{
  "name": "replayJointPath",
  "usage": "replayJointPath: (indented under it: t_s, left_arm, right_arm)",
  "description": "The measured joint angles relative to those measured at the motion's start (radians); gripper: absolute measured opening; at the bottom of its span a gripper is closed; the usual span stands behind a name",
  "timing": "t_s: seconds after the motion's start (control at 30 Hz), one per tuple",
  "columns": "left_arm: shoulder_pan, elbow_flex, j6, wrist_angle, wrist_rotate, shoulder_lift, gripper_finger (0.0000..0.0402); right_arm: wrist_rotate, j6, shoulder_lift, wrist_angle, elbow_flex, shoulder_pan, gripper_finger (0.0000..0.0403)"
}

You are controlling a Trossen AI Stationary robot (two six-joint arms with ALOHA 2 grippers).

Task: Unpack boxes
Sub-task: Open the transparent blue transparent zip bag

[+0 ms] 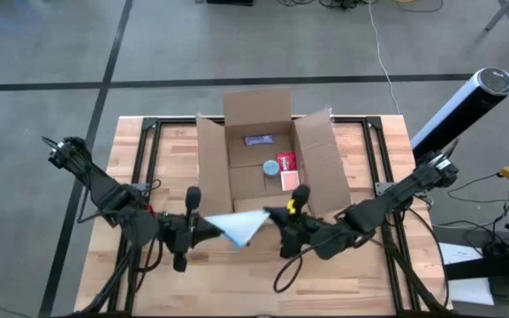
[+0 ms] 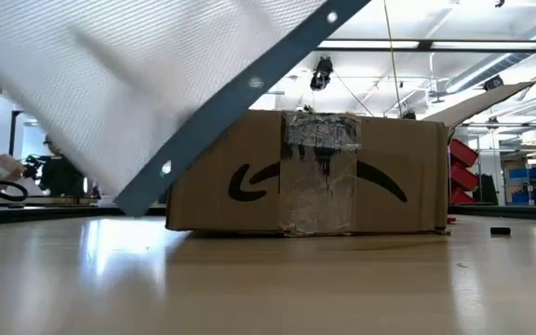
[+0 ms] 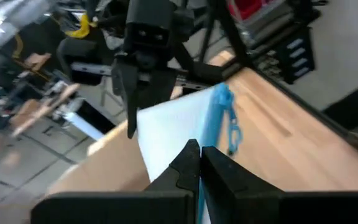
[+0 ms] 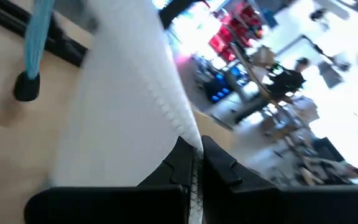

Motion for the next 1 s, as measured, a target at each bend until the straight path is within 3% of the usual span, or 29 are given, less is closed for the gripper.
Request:
replayJointPath:
  t_s: [0.13,0.33,0.53,0.77,0.9,1.0]
  left_arm:
    - [0.08,0.039,0.052,-0.001,0.021,-0.002,0.0]
    - [0.229,0.099,0.087,-0.006,0.207,0.006,0.0]
    - [0.339,0.14,0.108,0.029,0.31,0.011,0.0]
    - [0.357,0.134,0.265,0.129,0.323,0.021,0.0035]
    - [0.36,0.13,0.316,0.159,0.312,0.074,0.0082]
    - [0.365,0.131,0.343,0.187,0.226,0.131,0.0125]
  right_arm:
    - [0.068,-0.036,-0.066,-0.027,0.0,-0.001,0.0]
    - [0.106,-0.118,-0.153,-0.02,-0.002,-0.028,0.0]
    - [0.121,-0.162,-0.238,-0.016,-0.002,-0.092,0.0]
    - [0.066,-0.162,-0.275,-0.016,-0.002,-0.173,0.0]
    - [0.031,-0.145,-0.248,-0.021,-0.002,-0.189,0.0]
    - [0.04,-0.133,-0.223,-0.02,-0.003,-0.195,0.0]
